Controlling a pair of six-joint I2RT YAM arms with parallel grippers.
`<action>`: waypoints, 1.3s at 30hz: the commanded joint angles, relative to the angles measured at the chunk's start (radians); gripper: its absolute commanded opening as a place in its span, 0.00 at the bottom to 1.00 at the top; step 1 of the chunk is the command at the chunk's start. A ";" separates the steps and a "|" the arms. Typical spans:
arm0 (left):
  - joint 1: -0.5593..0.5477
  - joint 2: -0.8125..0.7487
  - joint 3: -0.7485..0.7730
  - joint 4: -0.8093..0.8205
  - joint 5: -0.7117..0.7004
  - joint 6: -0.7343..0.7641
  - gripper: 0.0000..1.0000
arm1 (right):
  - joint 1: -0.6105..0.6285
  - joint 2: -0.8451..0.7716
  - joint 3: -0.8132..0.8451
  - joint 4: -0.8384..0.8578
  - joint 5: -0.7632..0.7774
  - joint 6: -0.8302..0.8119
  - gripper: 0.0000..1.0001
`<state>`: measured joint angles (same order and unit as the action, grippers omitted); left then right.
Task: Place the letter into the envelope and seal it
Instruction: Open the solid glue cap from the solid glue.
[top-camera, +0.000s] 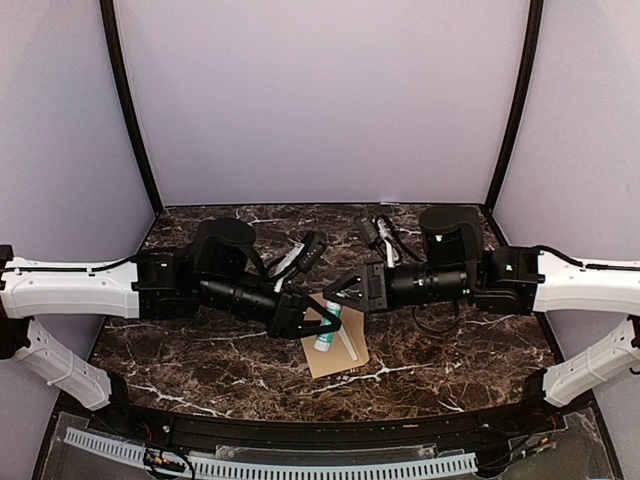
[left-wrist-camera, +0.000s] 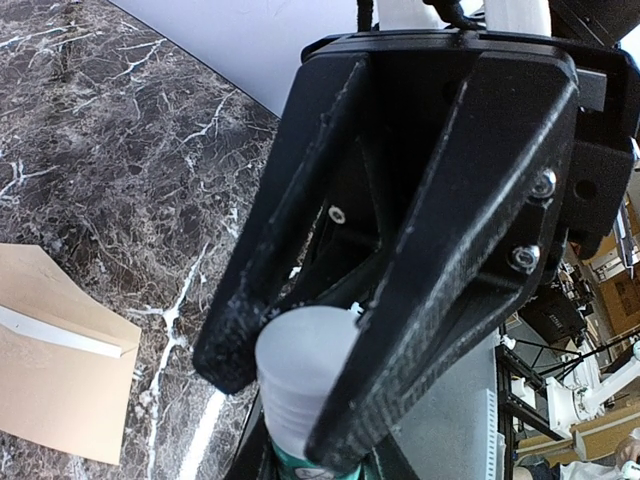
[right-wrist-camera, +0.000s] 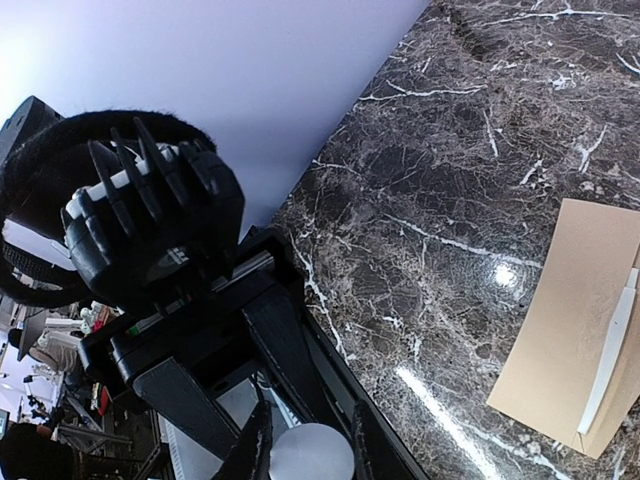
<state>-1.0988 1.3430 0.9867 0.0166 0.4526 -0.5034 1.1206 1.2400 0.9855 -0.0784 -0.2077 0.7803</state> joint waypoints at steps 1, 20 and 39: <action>-0.009 0.002 -0.010 -0.040 0.006 0.017 0.00 | -0.009 -0.027 0.027 -0.014 0.062 -0.011 0.17; -0.031 0.010 -0.039 -0.044 0.032 0.016 0.00 | -0.040 -0.060 0.002 -0.015 0.098 0.003 0.15; -0.038 -0.004 -0.048 -0.023 0.047 0.010 0.00 | -0.058 -0.101 -0.008 -0.063 0.151 0.002 0.14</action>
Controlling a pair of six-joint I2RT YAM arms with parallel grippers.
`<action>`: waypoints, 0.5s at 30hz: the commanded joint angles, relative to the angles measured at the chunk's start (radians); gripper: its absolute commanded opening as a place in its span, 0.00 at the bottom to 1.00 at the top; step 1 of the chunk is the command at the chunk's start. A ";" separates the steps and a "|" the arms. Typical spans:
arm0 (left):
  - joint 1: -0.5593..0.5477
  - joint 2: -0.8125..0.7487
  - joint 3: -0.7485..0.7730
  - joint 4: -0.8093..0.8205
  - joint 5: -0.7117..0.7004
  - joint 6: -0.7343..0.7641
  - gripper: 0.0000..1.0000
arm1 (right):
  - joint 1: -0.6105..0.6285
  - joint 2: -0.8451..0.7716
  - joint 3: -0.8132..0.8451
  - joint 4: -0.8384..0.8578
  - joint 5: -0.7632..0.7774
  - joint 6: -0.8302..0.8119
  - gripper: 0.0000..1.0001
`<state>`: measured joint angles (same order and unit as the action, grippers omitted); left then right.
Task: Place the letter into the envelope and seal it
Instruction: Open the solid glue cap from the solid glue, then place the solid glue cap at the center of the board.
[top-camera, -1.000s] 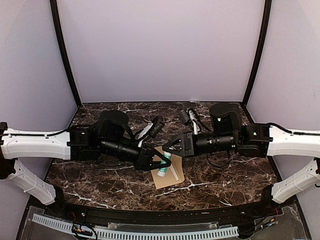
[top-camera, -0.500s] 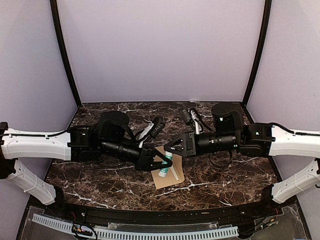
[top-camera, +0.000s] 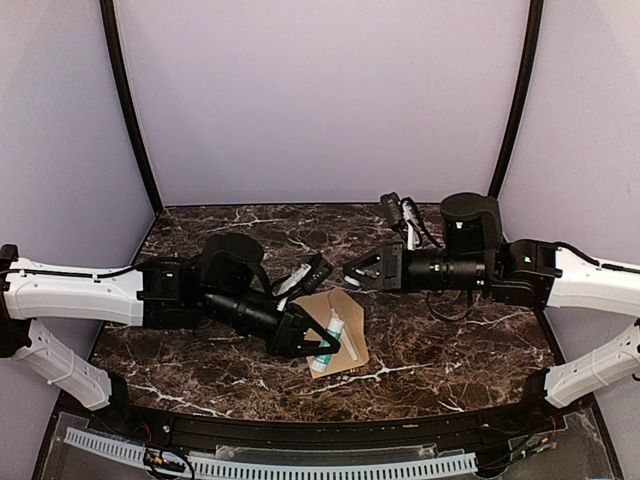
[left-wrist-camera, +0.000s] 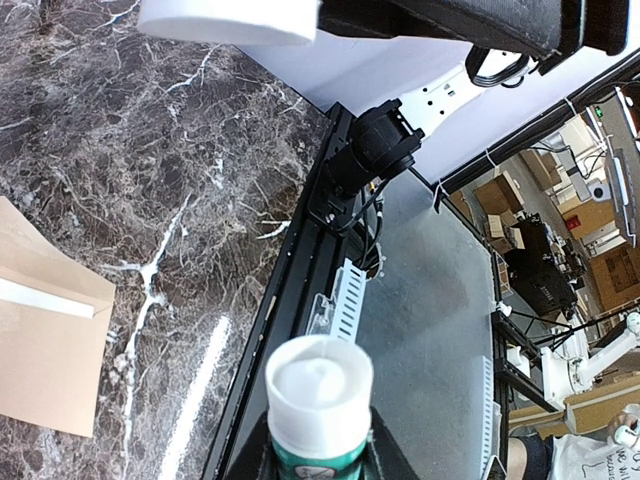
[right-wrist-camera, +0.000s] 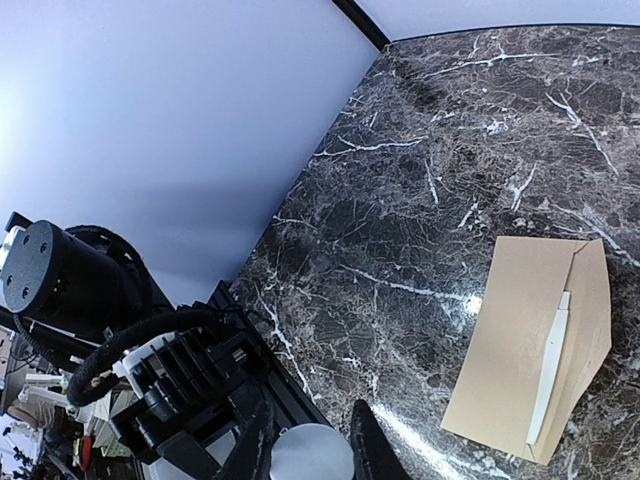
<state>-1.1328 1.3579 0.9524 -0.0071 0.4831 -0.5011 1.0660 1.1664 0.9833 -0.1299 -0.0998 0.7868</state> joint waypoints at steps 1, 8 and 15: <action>-0.004 -0.026 -0.015 0.001 0.011 0.009 0.00 | -0.004 -0.030 -0.006 -0.018 0.048 -0.005 0.14; 0.006 -0.085 -0.008 -0.062 -0.117 0.007 0.00 | -0.005 -0.046 0.028 -0.139 0.171 -0.038 0.13; 0.210 -0.176 0.040 -0.231 -0.115 0.024 0.00 | -0.005 0.011 0.107 -0.291 0.316 -0.111 0.13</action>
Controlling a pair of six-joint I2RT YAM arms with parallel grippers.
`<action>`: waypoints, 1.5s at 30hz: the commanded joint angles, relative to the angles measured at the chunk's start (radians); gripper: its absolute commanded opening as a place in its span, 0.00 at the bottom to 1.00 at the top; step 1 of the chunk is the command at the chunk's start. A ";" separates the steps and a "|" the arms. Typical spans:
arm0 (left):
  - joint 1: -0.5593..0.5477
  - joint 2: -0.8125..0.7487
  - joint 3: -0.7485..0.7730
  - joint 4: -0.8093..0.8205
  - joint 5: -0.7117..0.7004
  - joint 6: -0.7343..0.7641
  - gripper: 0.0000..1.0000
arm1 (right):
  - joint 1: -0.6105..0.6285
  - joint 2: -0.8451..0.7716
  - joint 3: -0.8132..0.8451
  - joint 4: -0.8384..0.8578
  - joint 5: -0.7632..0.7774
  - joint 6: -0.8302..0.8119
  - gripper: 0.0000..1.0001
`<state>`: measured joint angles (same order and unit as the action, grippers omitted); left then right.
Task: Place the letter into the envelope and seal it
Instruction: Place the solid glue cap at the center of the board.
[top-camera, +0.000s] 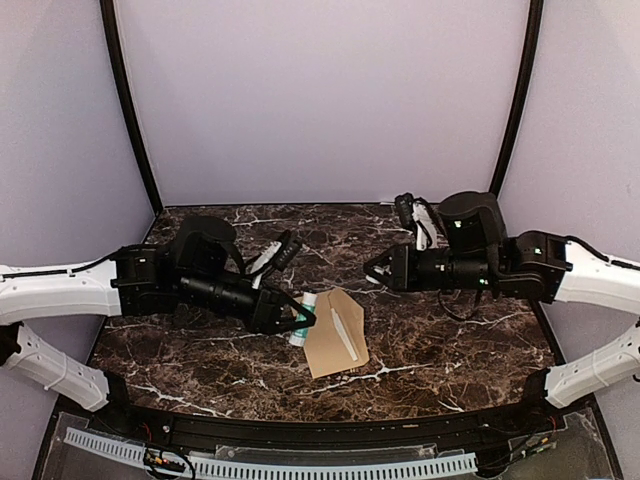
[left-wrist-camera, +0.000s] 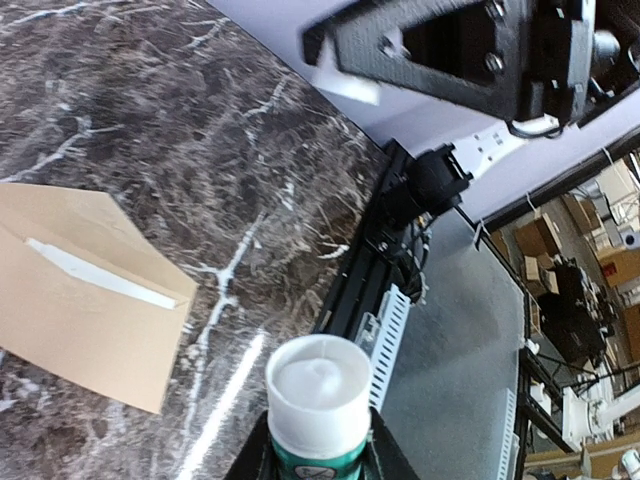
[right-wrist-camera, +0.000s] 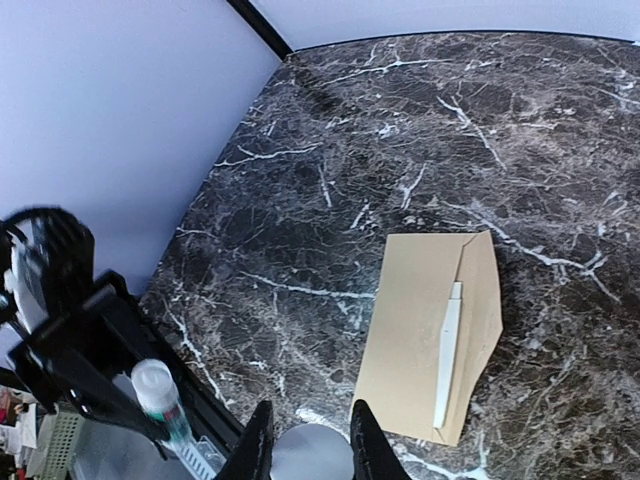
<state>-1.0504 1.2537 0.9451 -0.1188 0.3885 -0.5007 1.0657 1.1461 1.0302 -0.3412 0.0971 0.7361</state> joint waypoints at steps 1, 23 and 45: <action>0.190 -0.083 0.058 -0.143 -0.013 0.047 0.00 | -0.005 0.045 0.074 -0.086 0.140 -0.069 0.13; 0.918 -0.321 -0.151 -0.080 -0.206 0.315 0.00 | -0.366 0.580 0.211 0.248 0.170 -0.350 0.12; 0.918 -0.395 -0.246 -0.038 -0.202 0.388 0.00 | -0.522 1.074 0.574 0.223 0.113 -0.343 0.19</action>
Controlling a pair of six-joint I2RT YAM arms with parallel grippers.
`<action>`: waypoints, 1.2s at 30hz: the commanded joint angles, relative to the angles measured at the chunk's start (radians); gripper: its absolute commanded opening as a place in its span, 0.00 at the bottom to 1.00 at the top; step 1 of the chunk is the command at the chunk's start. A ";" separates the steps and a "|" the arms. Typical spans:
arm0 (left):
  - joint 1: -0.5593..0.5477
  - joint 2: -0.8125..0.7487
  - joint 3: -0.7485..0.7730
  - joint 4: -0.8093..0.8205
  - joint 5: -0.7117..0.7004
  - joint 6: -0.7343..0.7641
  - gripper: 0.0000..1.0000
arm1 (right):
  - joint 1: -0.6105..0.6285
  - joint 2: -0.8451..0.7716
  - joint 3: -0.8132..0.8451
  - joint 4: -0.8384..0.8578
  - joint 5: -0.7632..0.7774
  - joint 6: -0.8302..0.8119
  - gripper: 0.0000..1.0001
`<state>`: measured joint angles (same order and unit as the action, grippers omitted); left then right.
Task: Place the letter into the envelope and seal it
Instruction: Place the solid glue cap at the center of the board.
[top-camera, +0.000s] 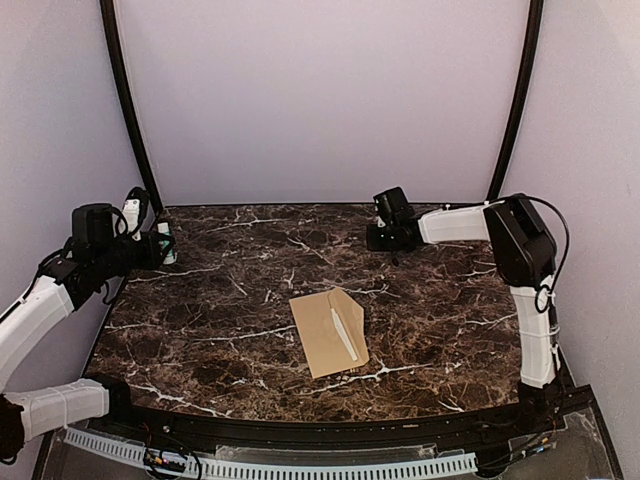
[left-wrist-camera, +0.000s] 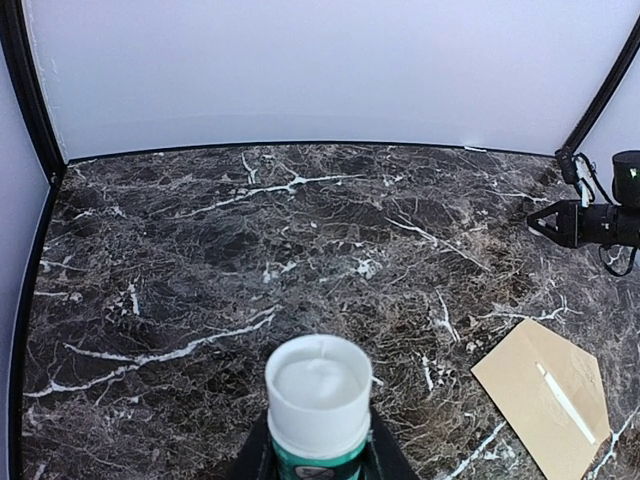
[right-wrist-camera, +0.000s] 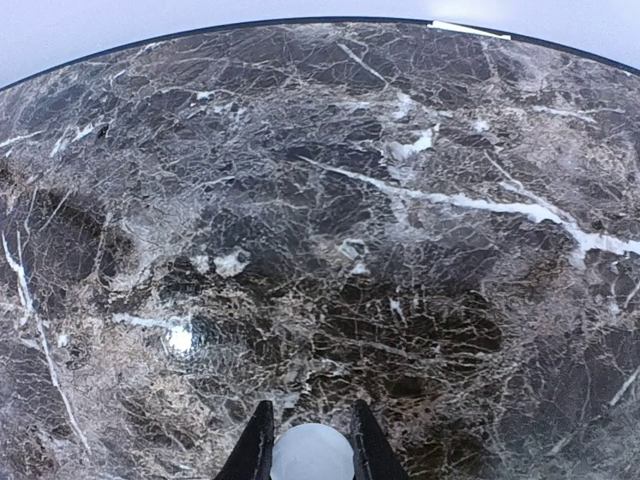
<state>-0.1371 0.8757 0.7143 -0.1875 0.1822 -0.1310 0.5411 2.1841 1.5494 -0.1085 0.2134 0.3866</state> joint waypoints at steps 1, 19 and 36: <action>0.005 -0.016 -0.015 0.033 0.006 0.019 0.00 | 0.003 0.045 0.061 -0.013 -0.002 0.003 0.20; 0.005 -0.013 -0.009 0.033 0.072 -0.017 0.00 | 0.002 -0.006 0.065 -0.040 -0.019 -0.010 0.54; -0.306 -0.122 -0.005 0.234 0.485 -0.504 0.00 | 0.154 -0.752 -0.386 0.082 -0.561 0.050 0.78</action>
<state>-0.3573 0.7414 0.6930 -0.0971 0.5350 -0.4957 0.5941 1.5307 1.2350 -0.0792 -0.1593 0.3935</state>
